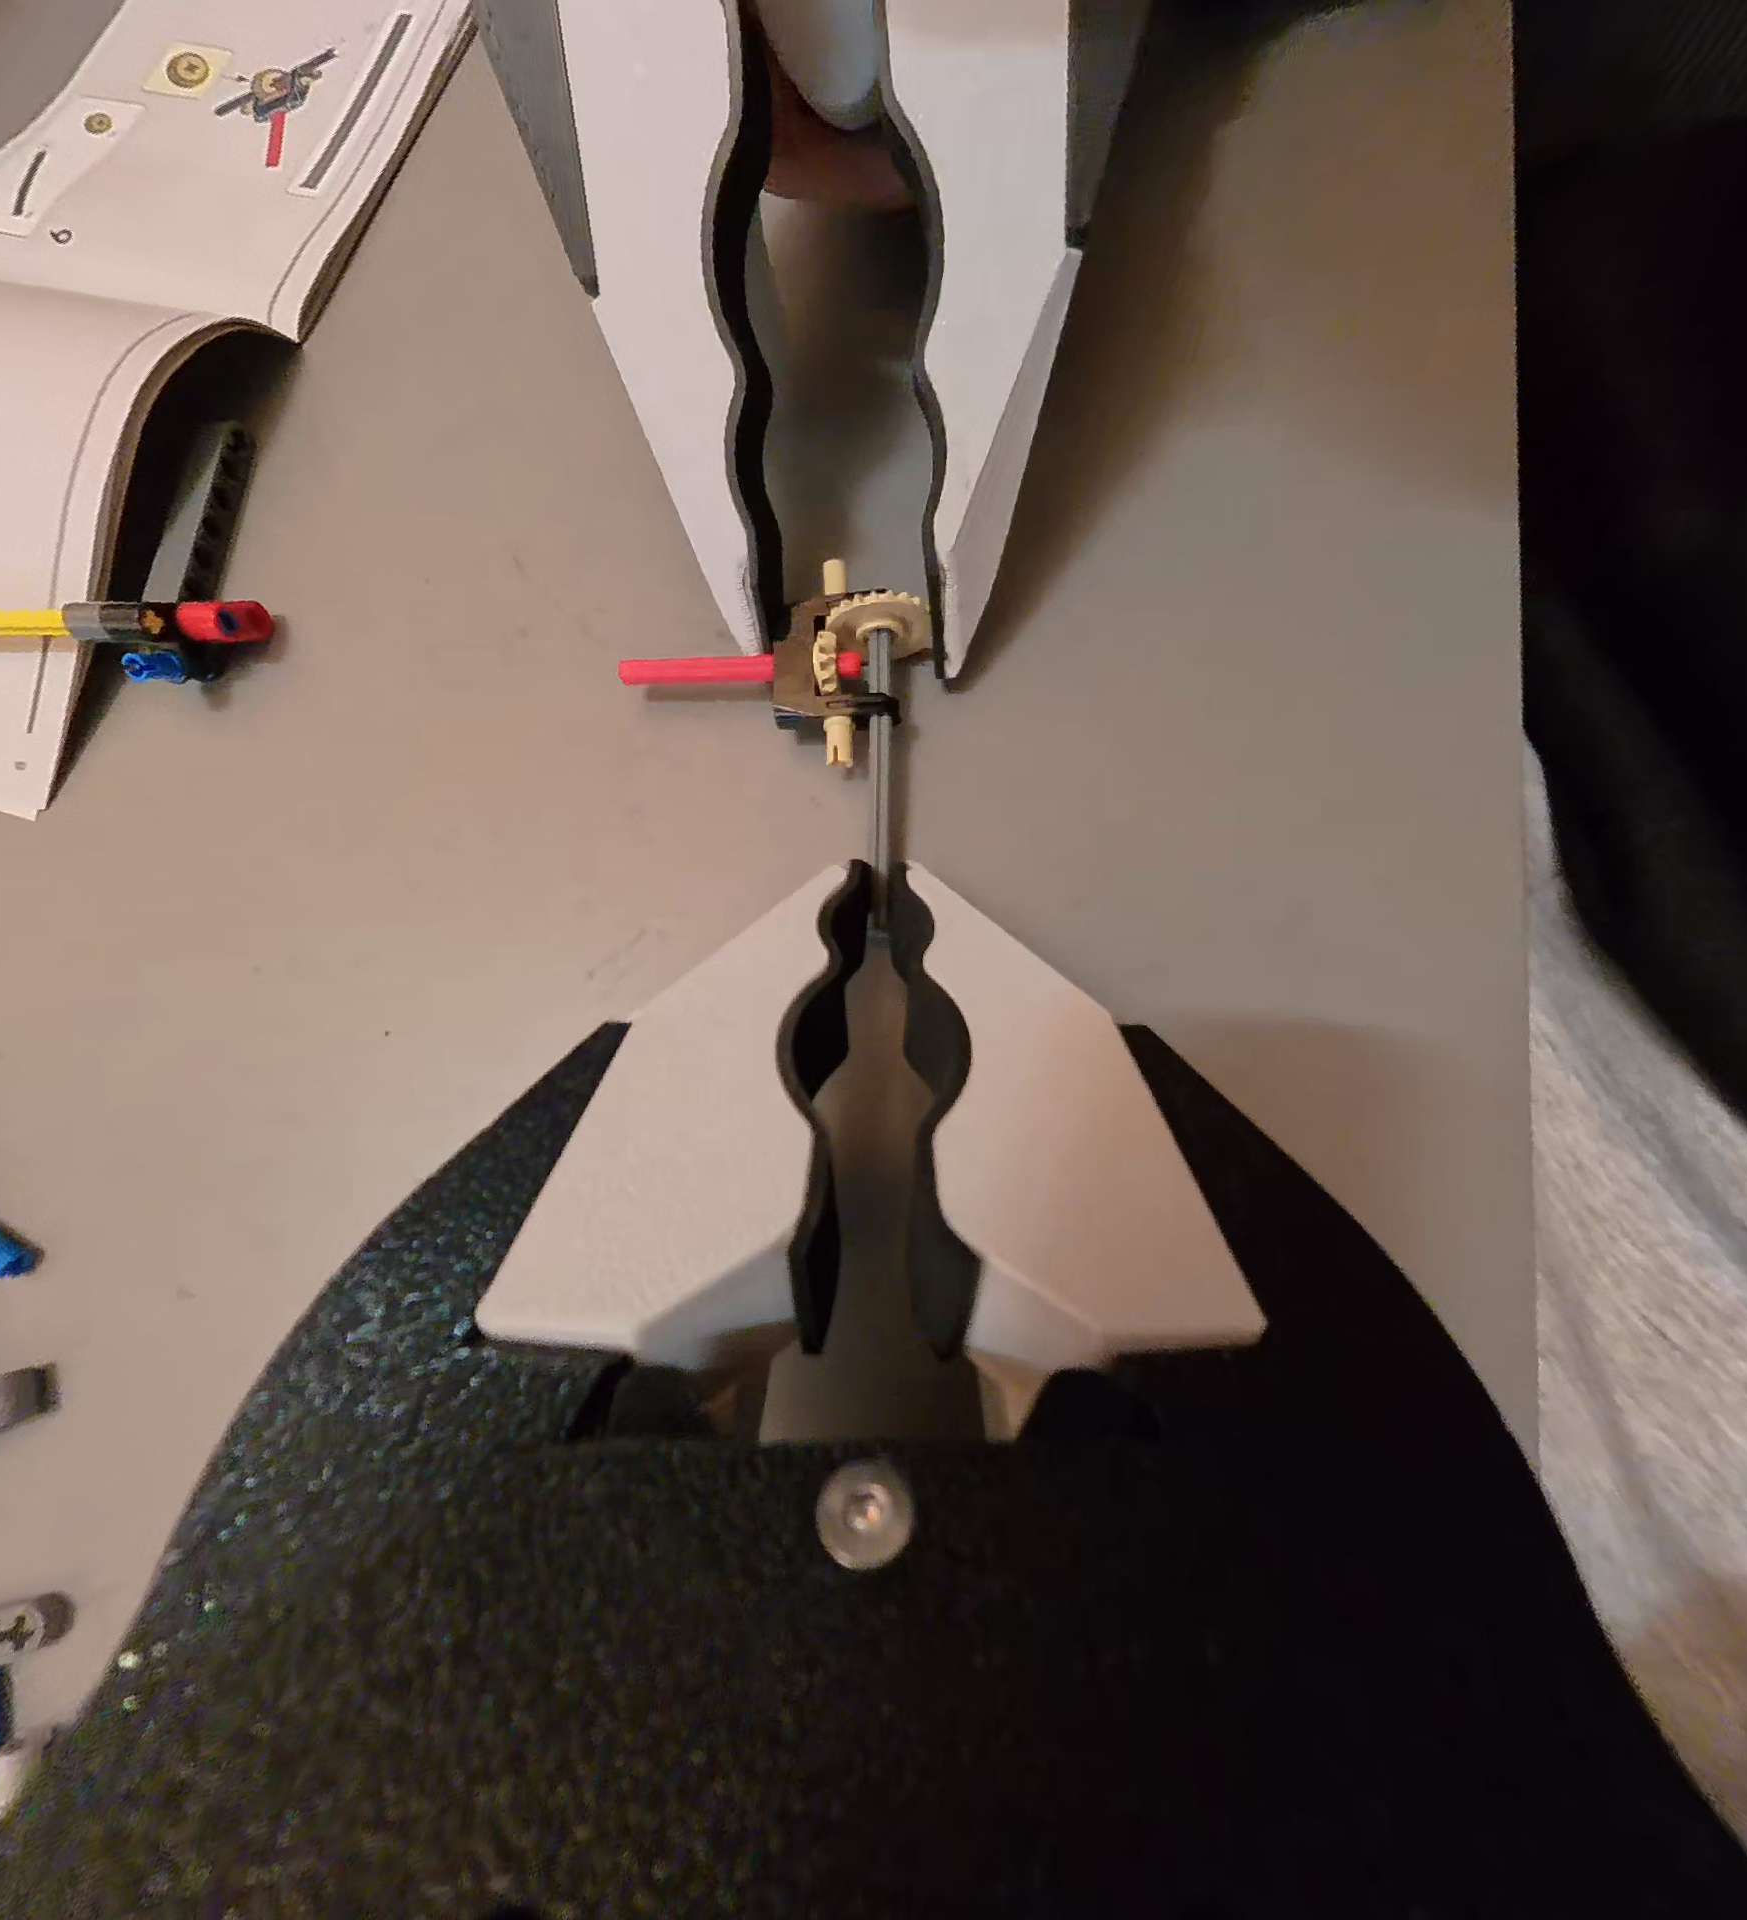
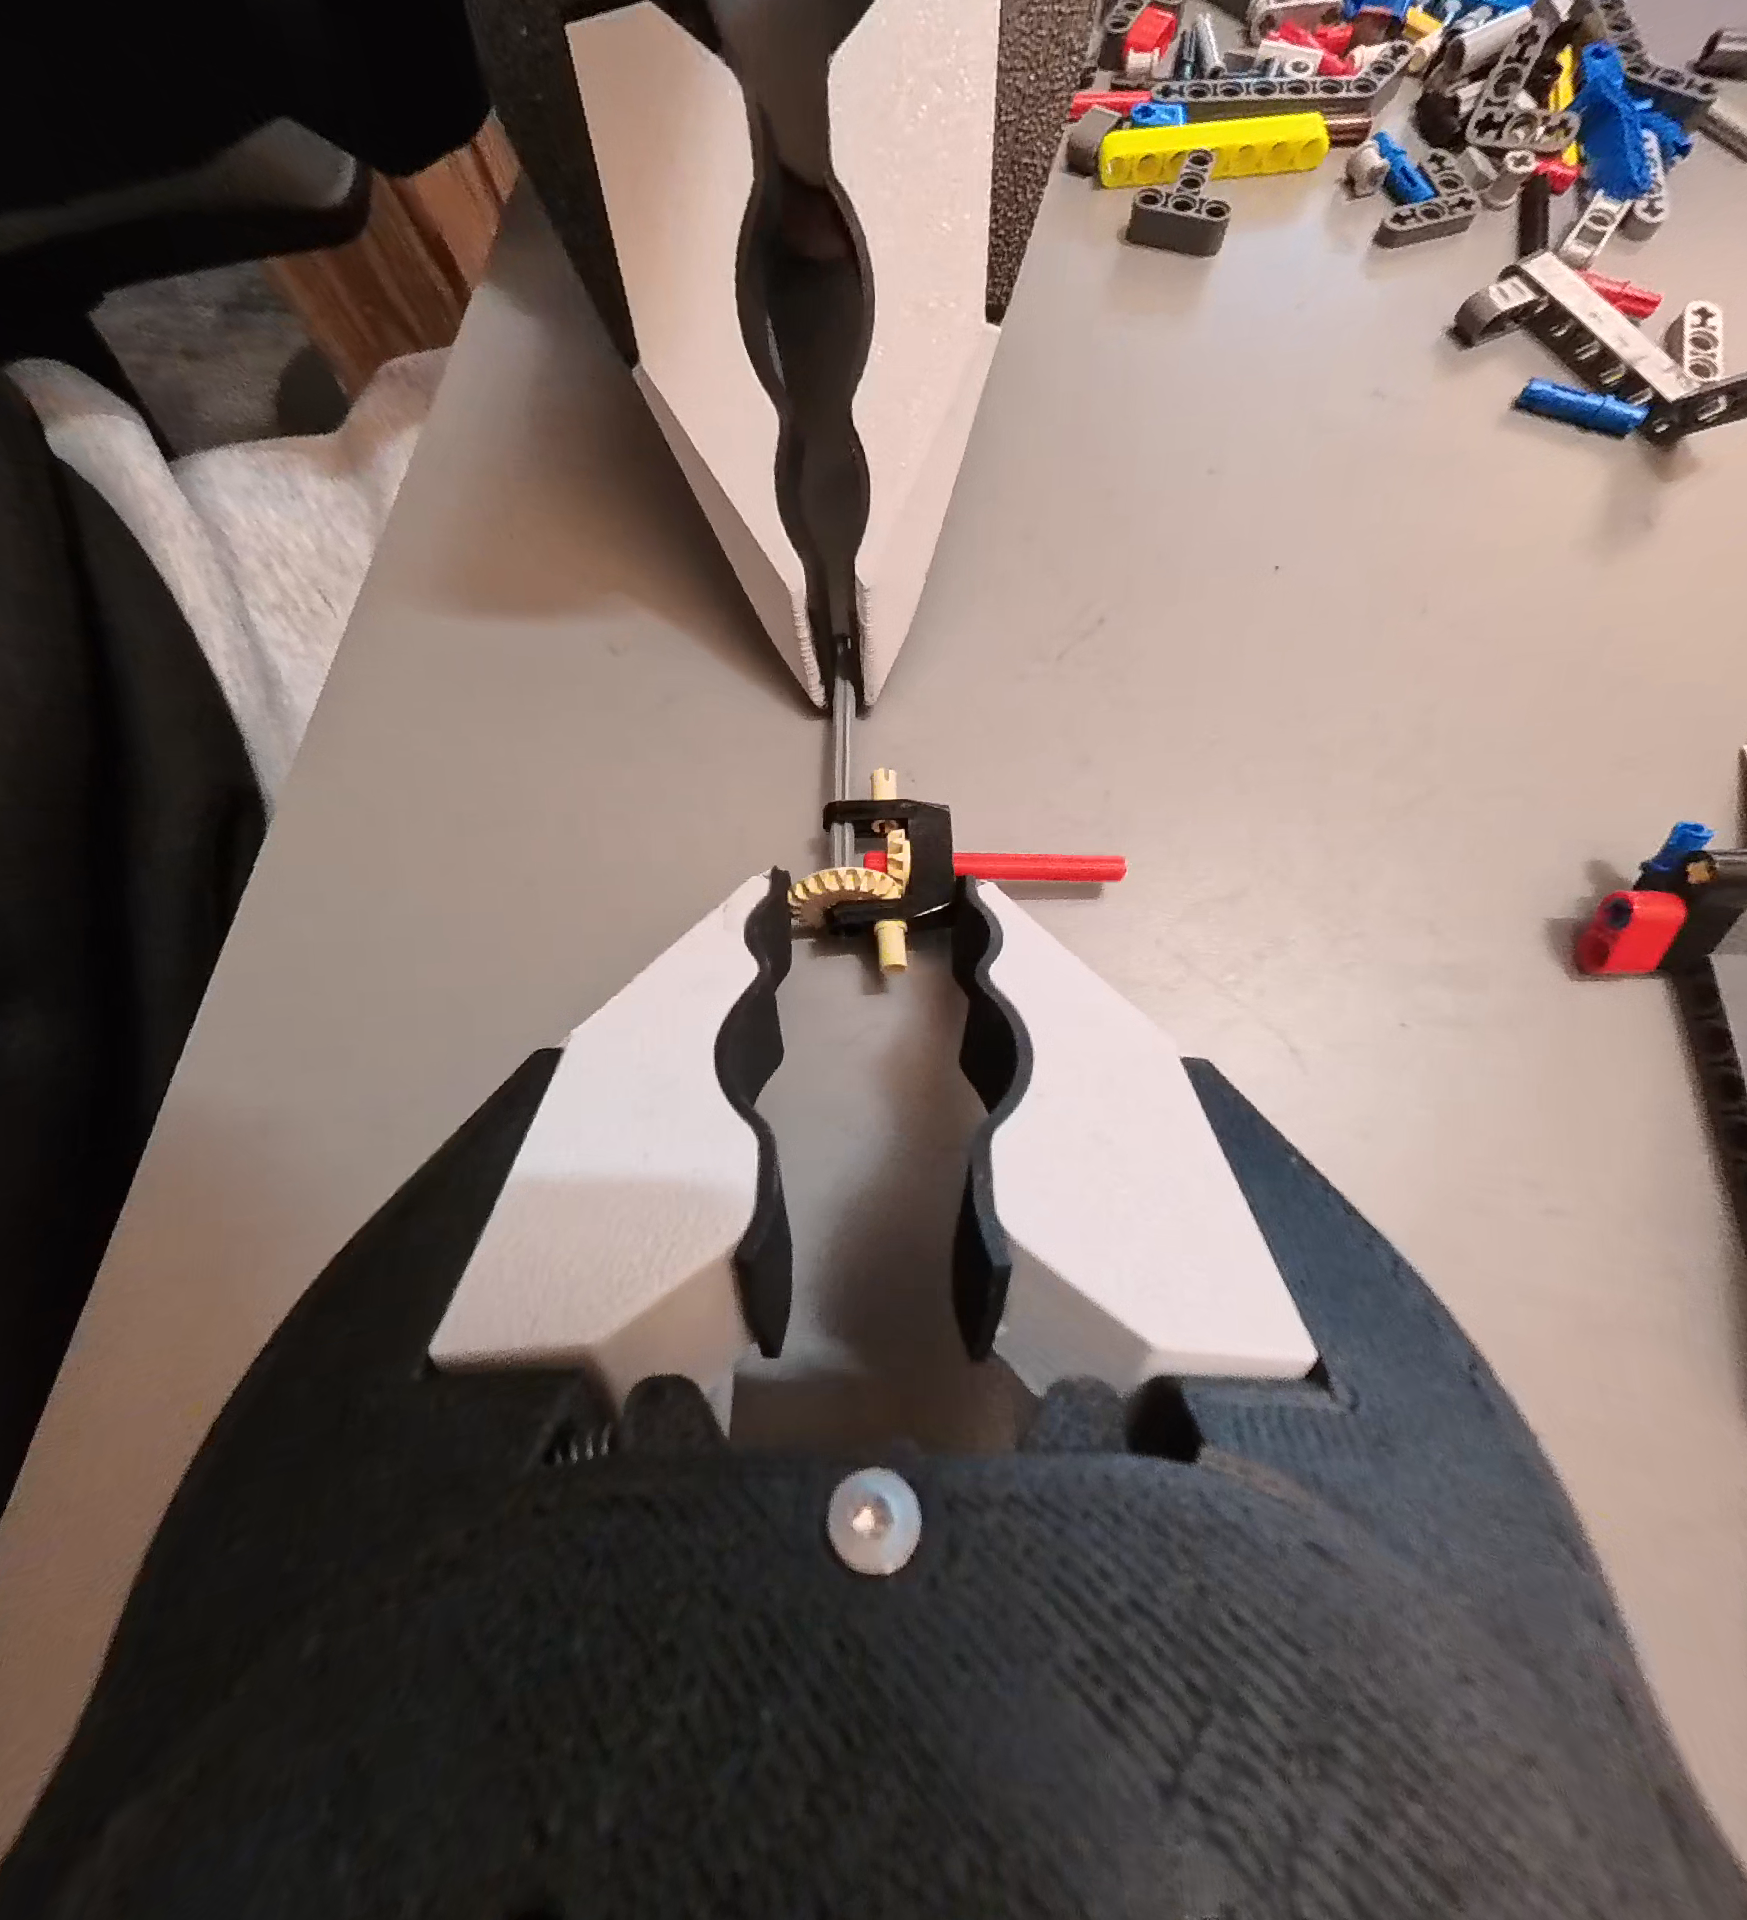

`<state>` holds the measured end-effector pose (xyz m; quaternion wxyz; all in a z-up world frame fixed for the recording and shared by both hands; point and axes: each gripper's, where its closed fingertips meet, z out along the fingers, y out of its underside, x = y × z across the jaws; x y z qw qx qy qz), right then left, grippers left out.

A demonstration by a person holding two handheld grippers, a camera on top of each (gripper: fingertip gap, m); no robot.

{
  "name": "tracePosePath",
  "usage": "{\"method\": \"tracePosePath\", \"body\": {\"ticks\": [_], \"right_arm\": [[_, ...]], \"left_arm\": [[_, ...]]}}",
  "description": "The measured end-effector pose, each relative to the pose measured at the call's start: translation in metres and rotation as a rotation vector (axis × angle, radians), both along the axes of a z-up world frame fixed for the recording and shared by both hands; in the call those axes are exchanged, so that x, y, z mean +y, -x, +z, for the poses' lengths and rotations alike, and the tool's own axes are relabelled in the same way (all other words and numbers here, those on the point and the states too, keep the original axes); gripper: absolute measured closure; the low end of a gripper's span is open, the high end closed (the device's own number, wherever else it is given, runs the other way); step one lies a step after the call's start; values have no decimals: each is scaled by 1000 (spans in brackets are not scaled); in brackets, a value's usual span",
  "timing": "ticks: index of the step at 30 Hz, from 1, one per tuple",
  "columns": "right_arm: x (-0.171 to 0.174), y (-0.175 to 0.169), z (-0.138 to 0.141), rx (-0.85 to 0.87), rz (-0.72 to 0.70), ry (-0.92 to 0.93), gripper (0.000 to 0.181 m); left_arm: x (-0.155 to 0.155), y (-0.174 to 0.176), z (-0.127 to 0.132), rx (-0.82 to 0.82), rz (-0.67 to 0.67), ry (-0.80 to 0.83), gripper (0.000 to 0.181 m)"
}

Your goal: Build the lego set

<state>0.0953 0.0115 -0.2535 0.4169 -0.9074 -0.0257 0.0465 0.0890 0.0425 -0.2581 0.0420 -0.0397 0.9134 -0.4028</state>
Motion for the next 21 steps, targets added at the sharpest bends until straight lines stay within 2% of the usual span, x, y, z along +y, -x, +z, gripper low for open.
{"method": "tracePosePath", "body": {"ticks": [10, 19, 21], "right_arm": [[0, 2, -1, -19, 13, 3, 151], [0, 3, -1, -25, 17, 3, 151], [0, 5, -1, -16, 27, 3, 151]], "left_arm": [[1, 4, 0, 61, 30, 7, 176], [7, 13, 2, 88, 136, 20, 173], [6, 11, 0, 83, 158, 12, 178]]}}
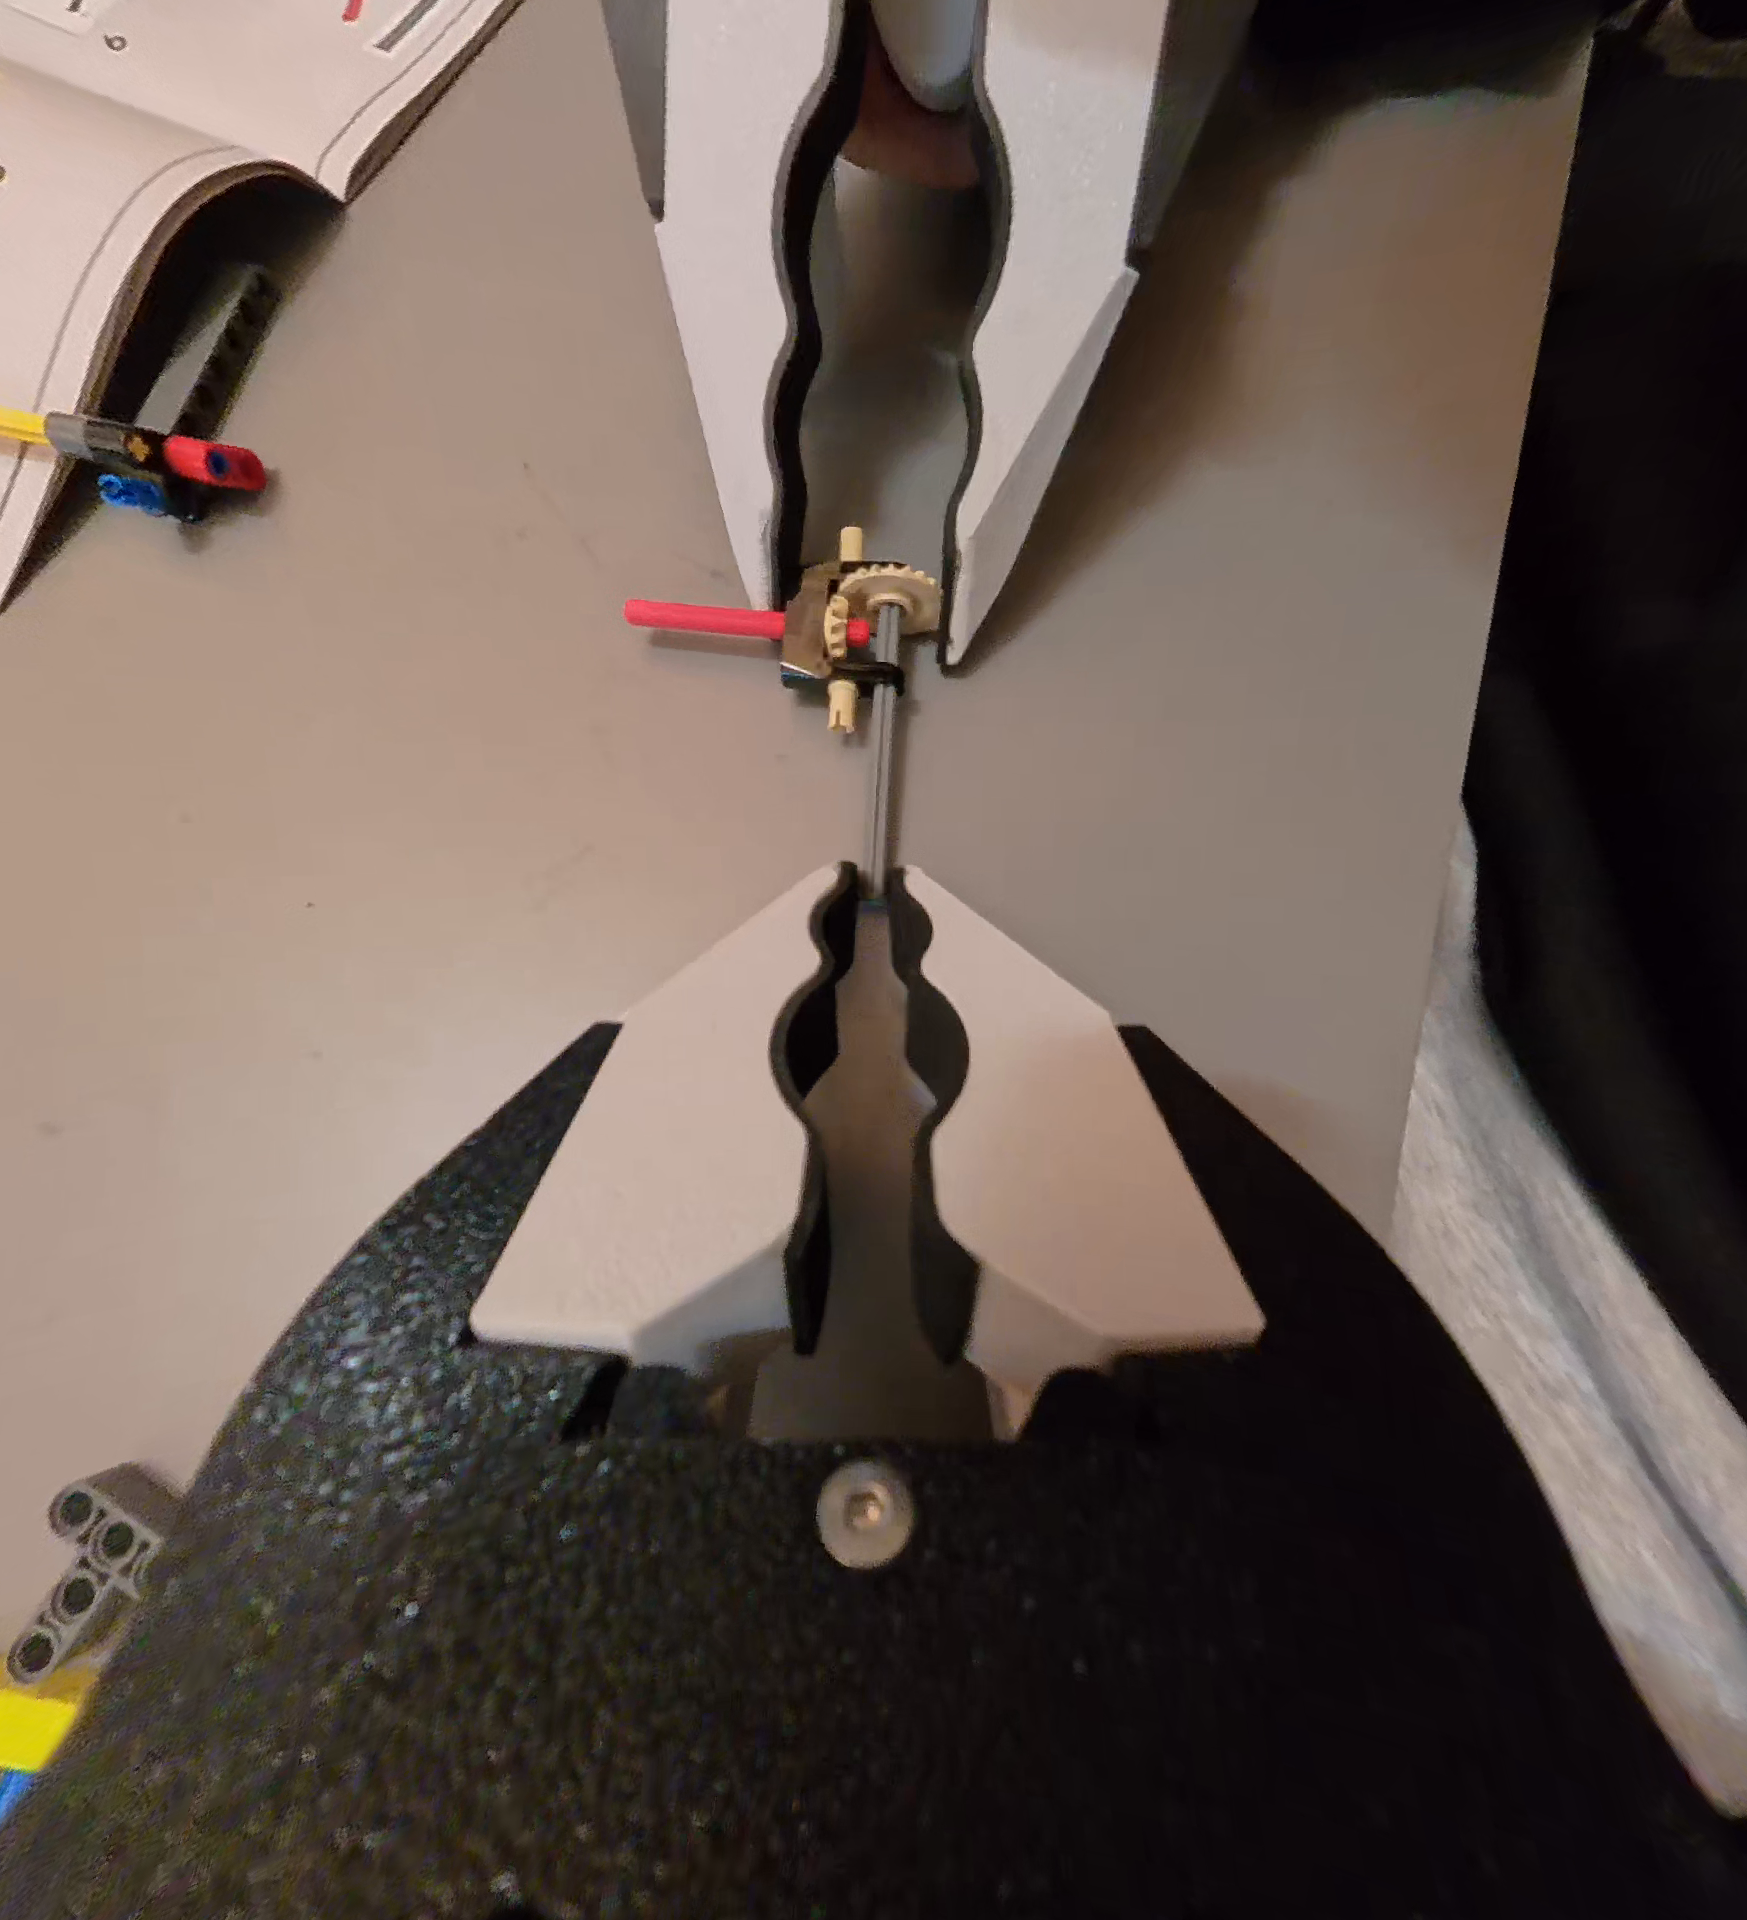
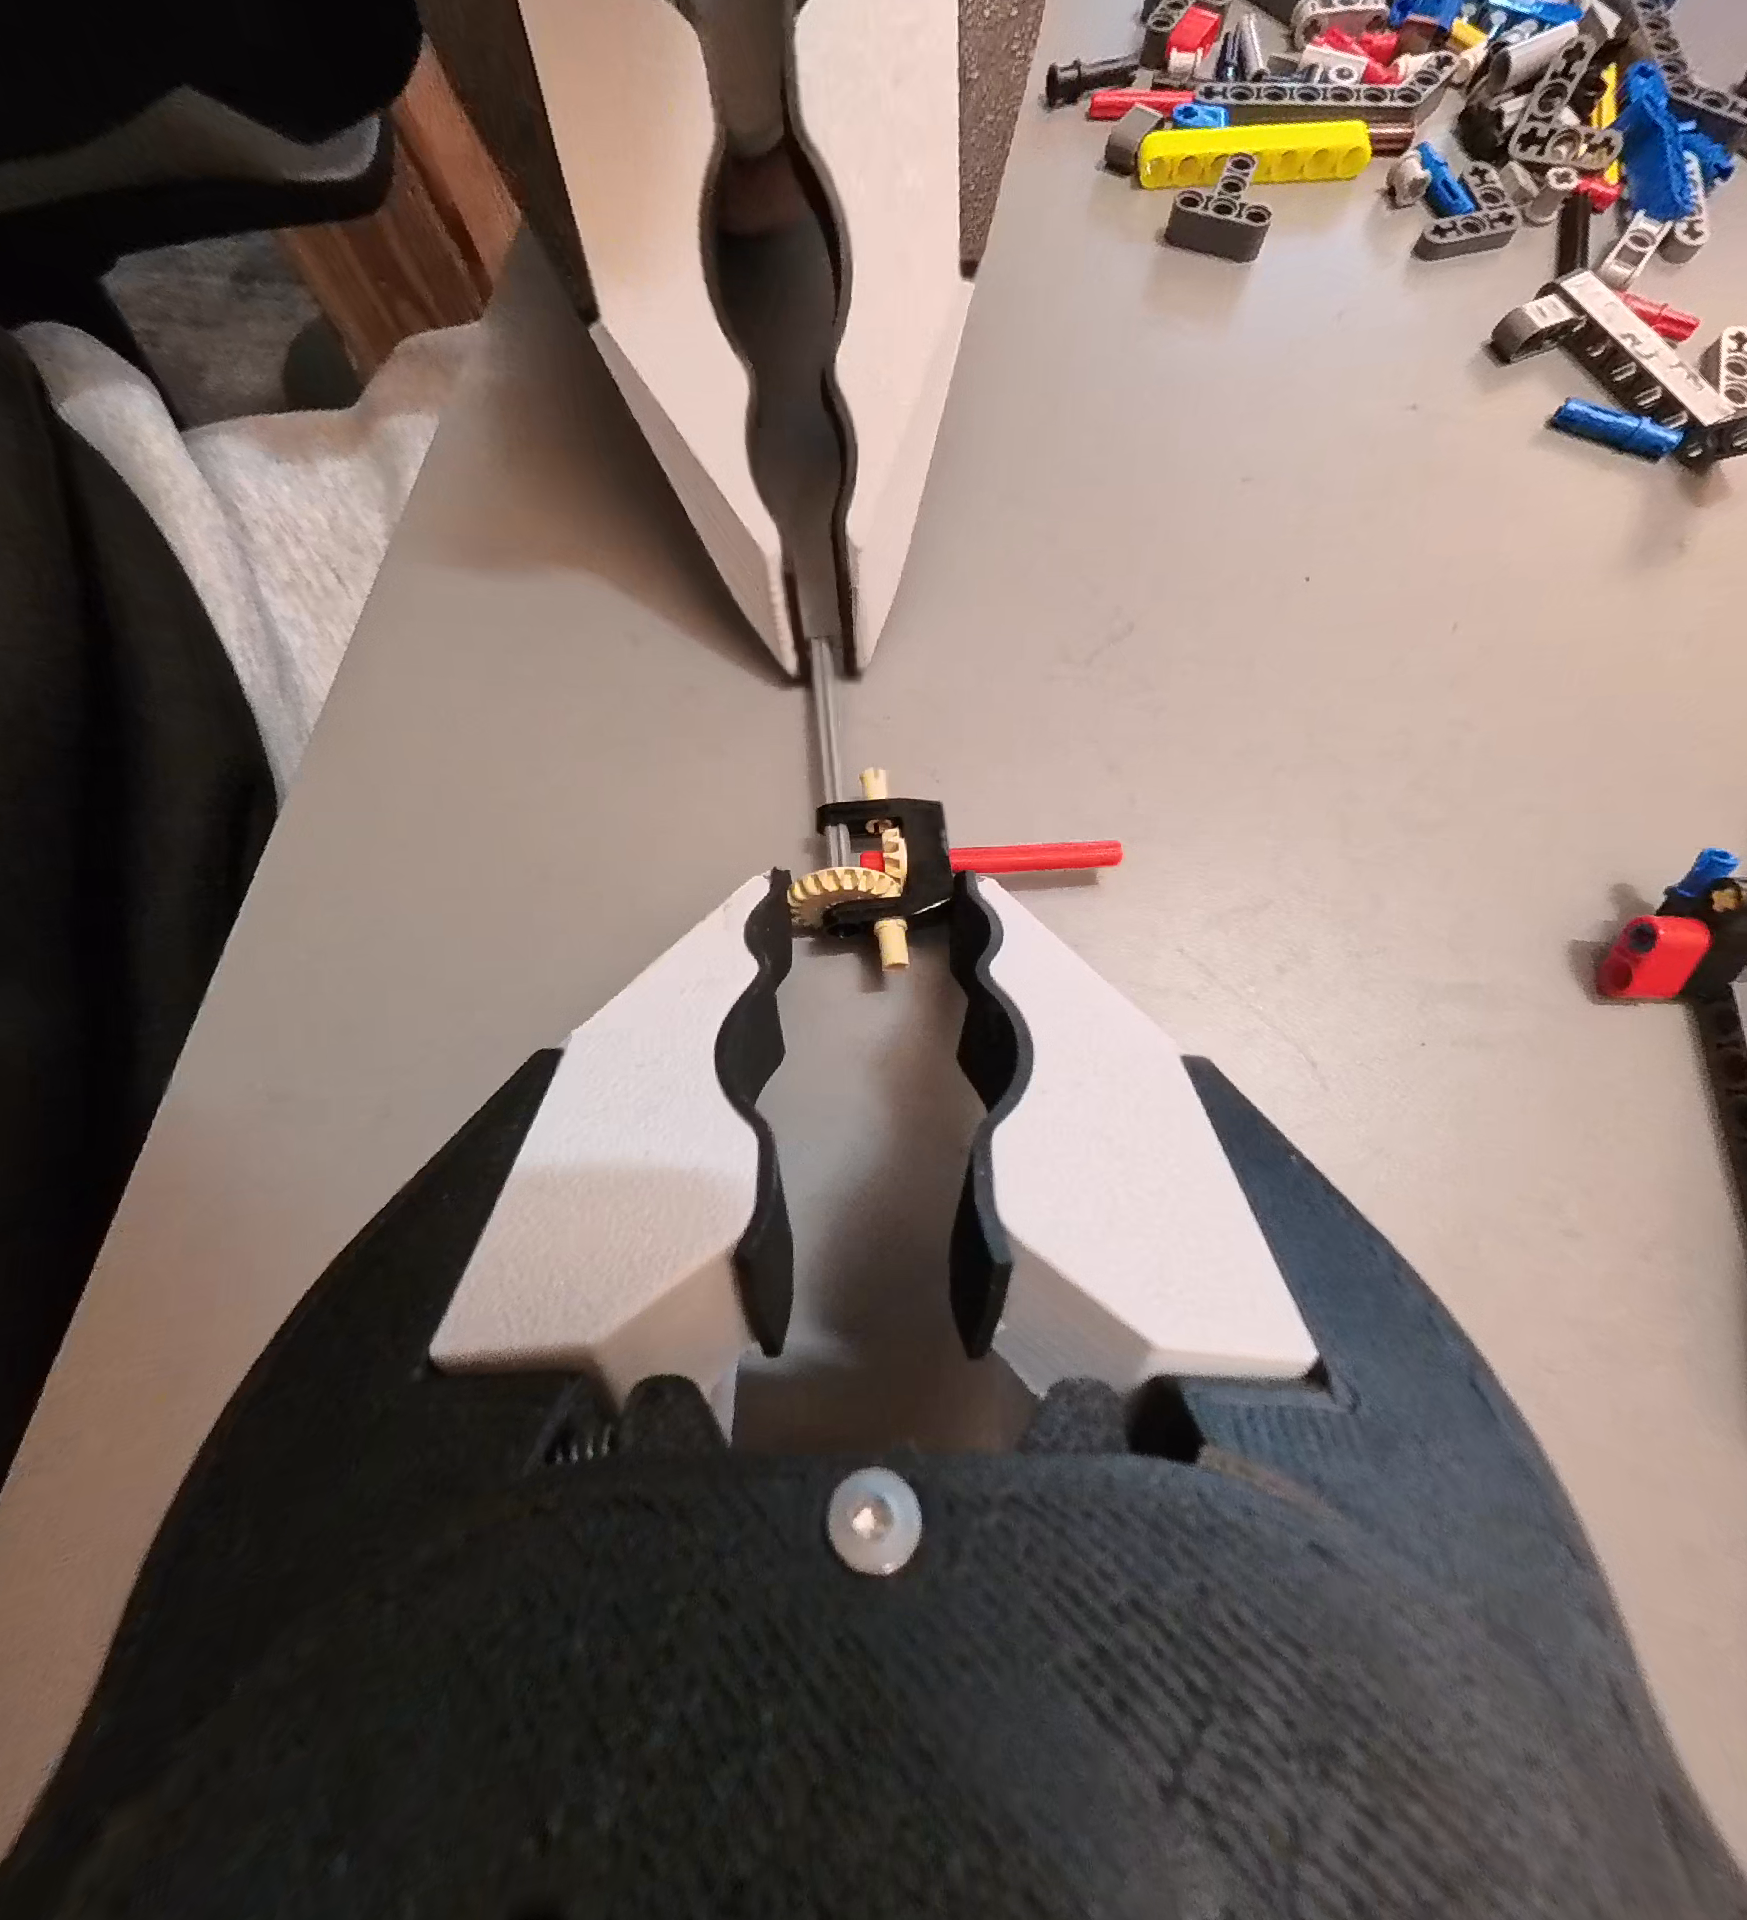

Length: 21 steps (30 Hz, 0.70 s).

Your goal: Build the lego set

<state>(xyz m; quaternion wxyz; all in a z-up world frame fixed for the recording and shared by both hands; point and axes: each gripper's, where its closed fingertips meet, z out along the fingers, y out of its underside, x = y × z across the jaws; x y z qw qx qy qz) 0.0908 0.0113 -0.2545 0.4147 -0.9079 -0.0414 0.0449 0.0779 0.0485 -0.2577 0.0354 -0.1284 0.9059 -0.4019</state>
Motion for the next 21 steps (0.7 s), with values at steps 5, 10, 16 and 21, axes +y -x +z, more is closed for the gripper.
{"method": "tracePosePath", "body": {"ticks": [5, 10, 16, 21], "right_arm": [[0, 5, 3, 76, 36, -8, 151], [0, 2, 6, 194, 24, -12, 151], [1, -3, 4, 152, -12, -12, 146], [3, -5, 2, 83, -35, -9, 151]], "left_arm": [[-1, 2, 0, -36, -53, -11, 179], [0, -2, 0, -96, -118, -20, 179], [1, -6, 0, -123, -174, -22, 179], [3, -12, 0, -144, -176, -25, 179]]}}
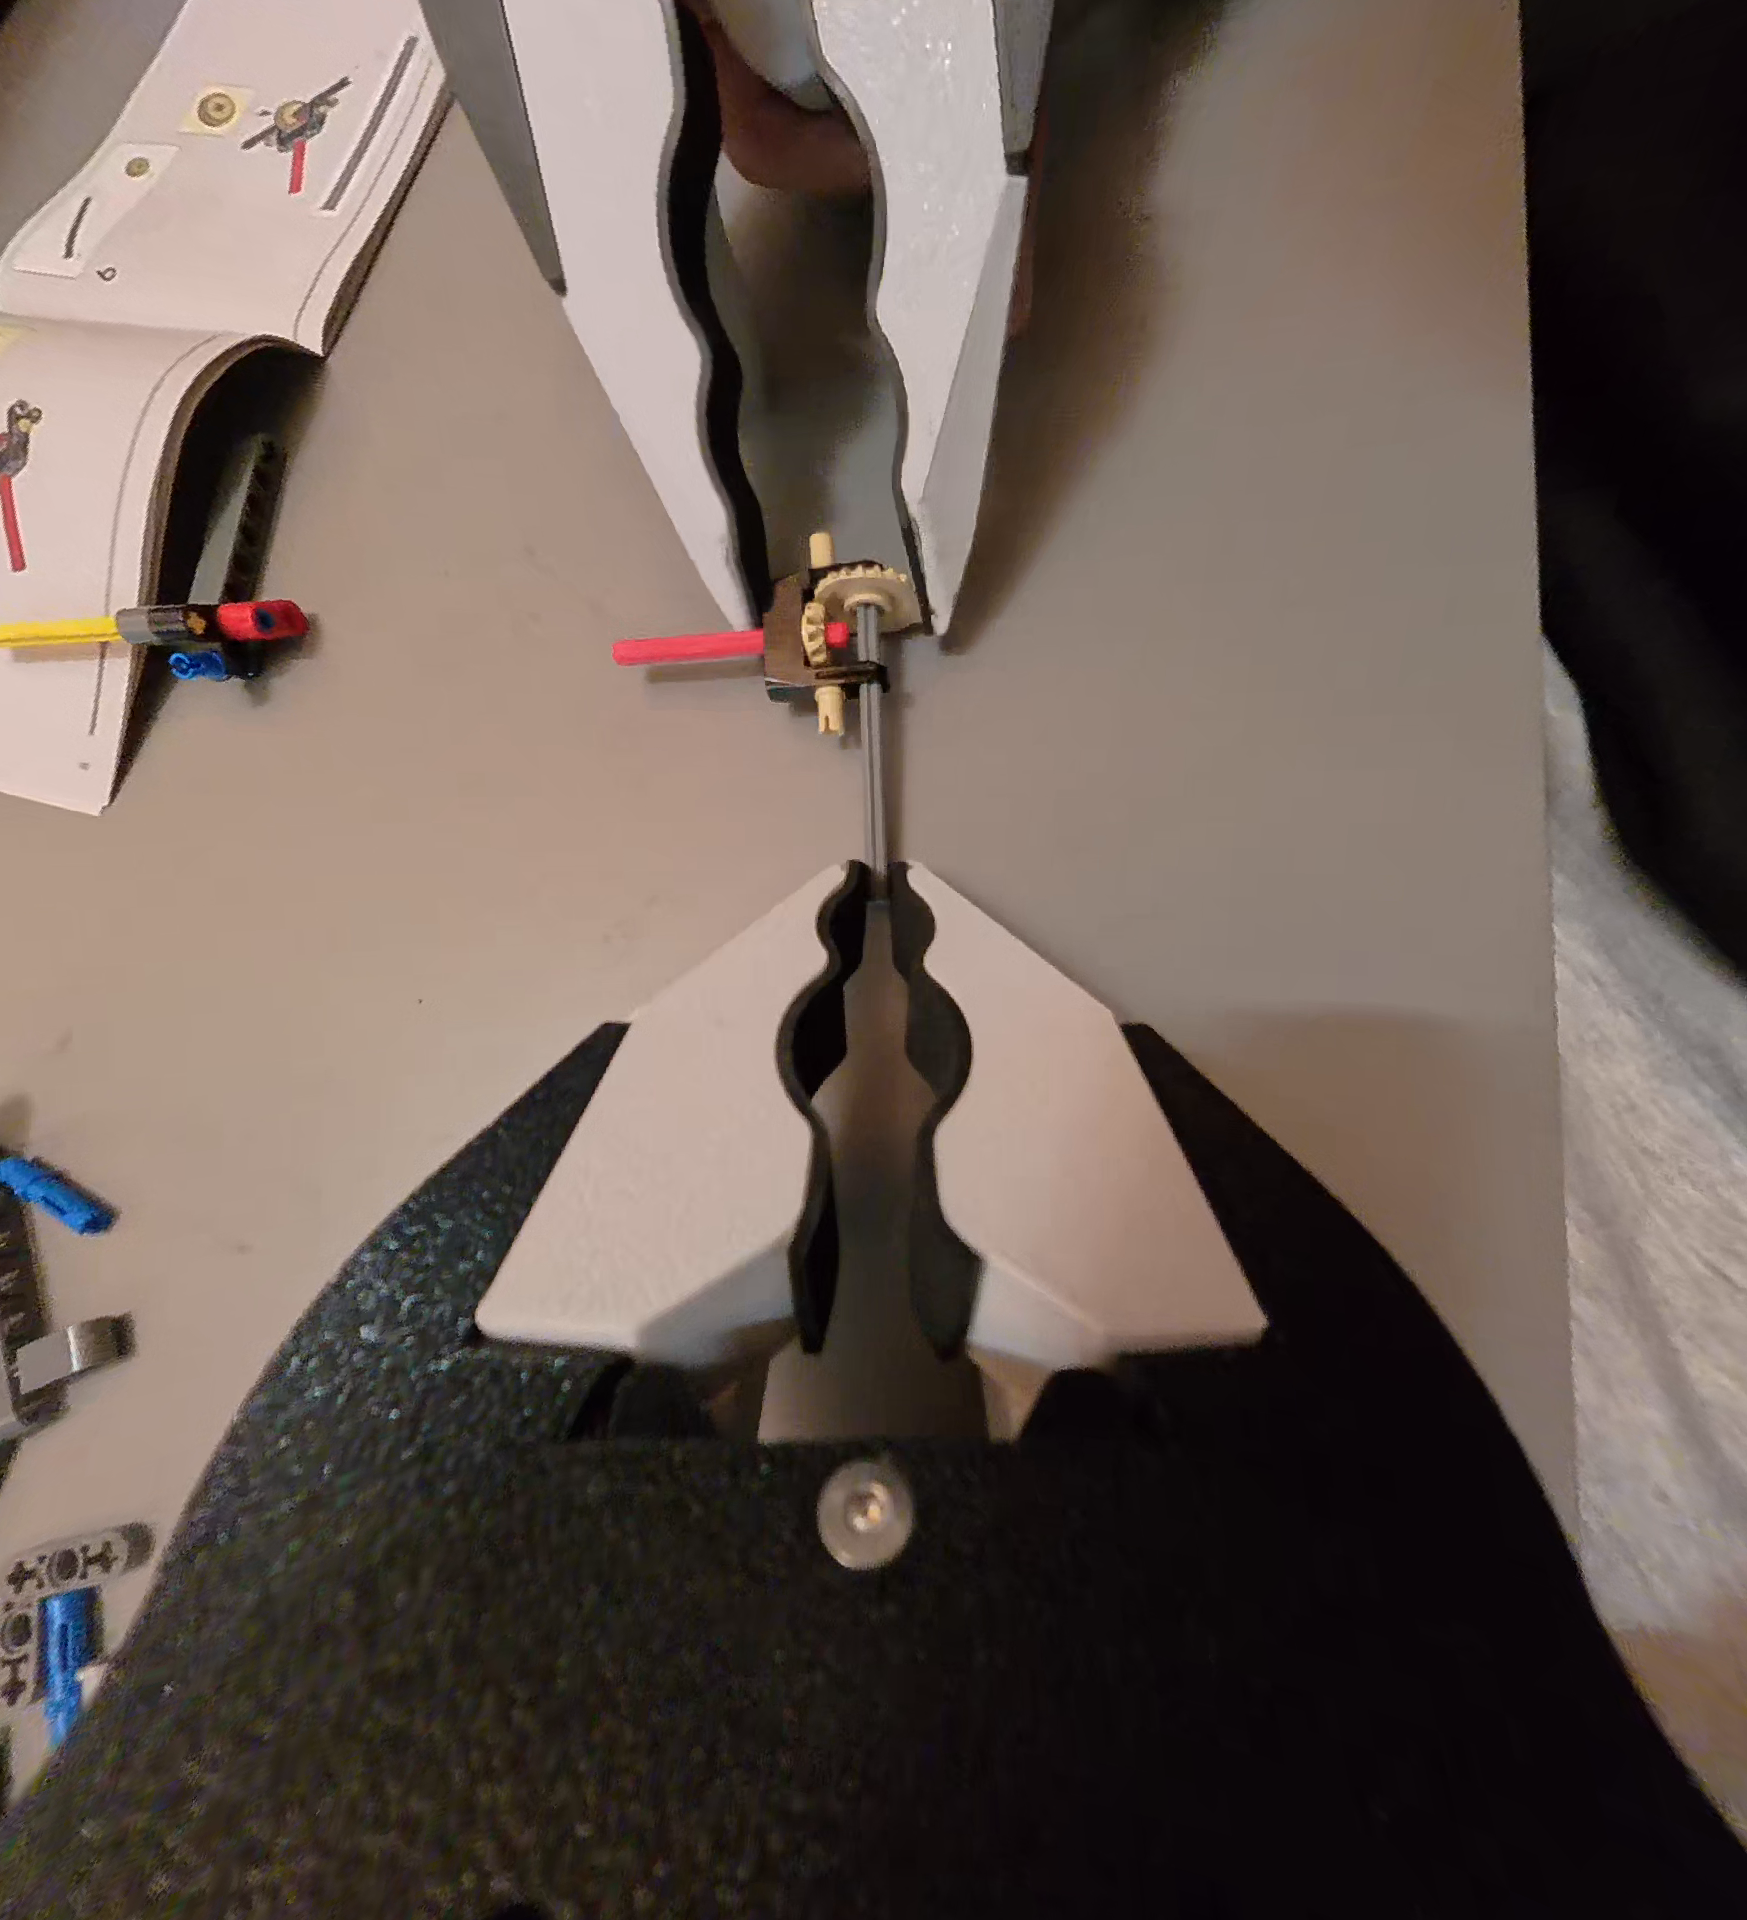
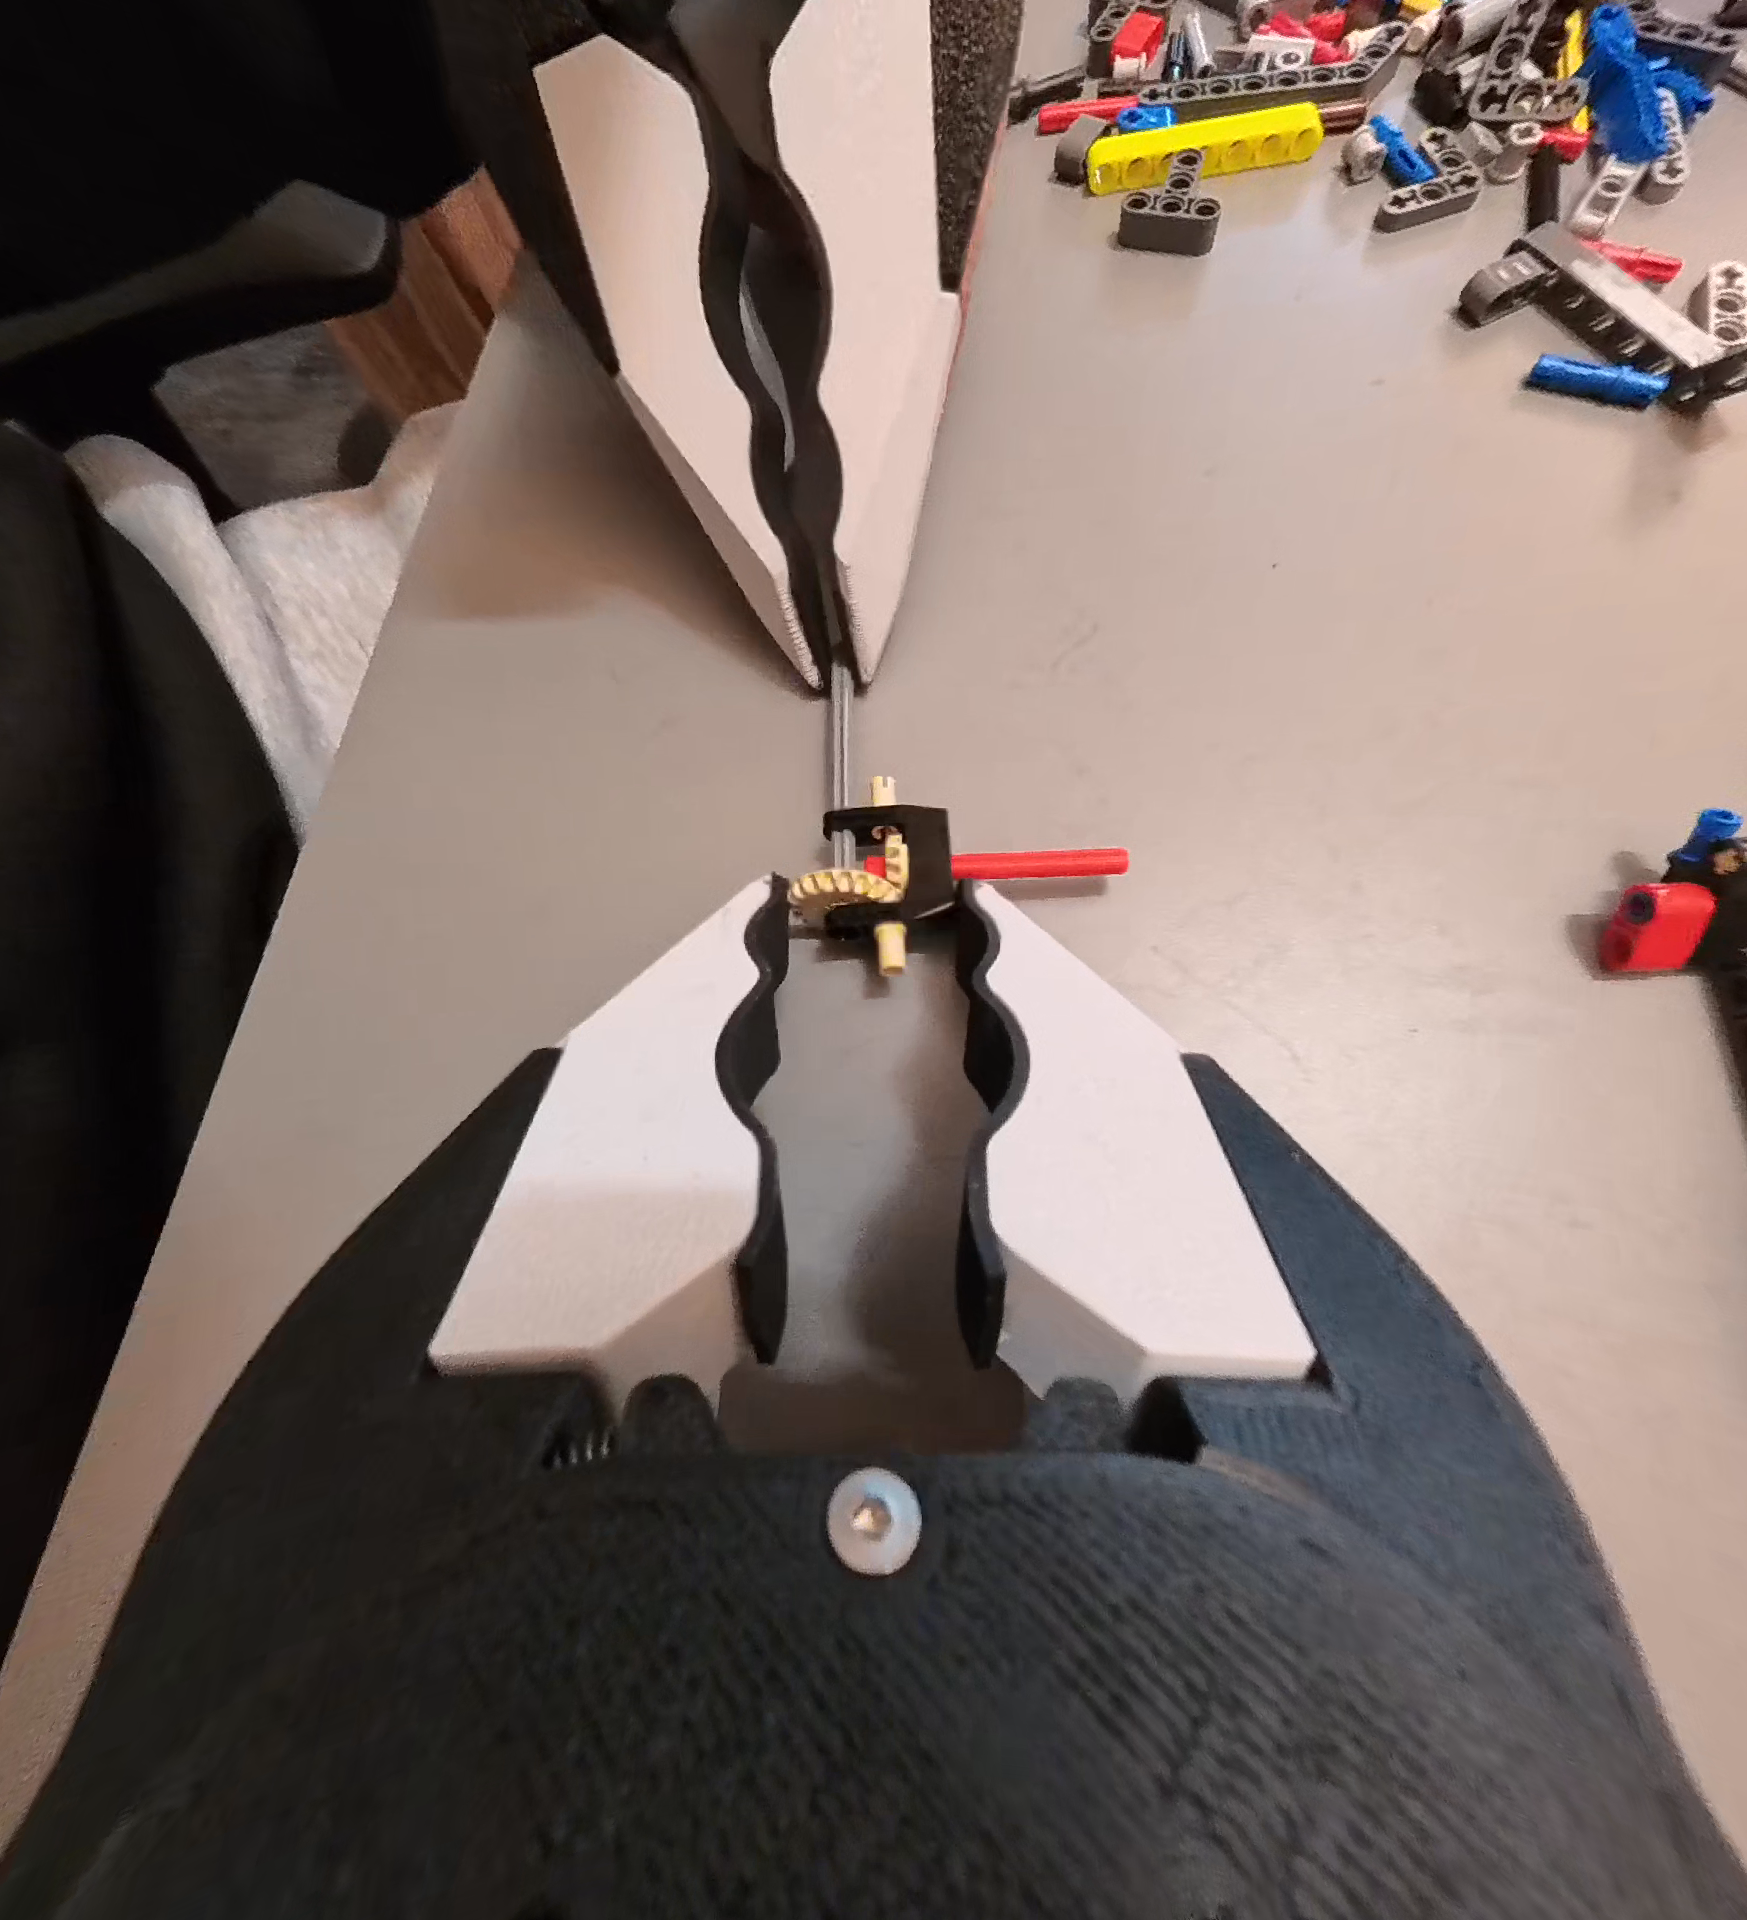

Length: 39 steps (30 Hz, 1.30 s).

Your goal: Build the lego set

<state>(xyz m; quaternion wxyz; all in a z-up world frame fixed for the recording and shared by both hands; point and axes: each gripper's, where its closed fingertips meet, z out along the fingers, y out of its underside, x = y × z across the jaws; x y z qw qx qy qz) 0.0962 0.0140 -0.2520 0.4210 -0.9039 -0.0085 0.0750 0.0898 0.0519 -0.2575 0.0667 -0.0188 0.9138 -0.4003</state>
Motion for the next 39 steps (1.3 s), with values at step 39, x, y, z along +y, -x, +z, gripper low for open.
{"method": "tracePosePath", "body": {"ticks": [39], "right_arm": [[1, 7, -1, -27, 27, 11, 153]], "left_arm": [[8, 10, 0, 58, 105, 0, 181]]}}
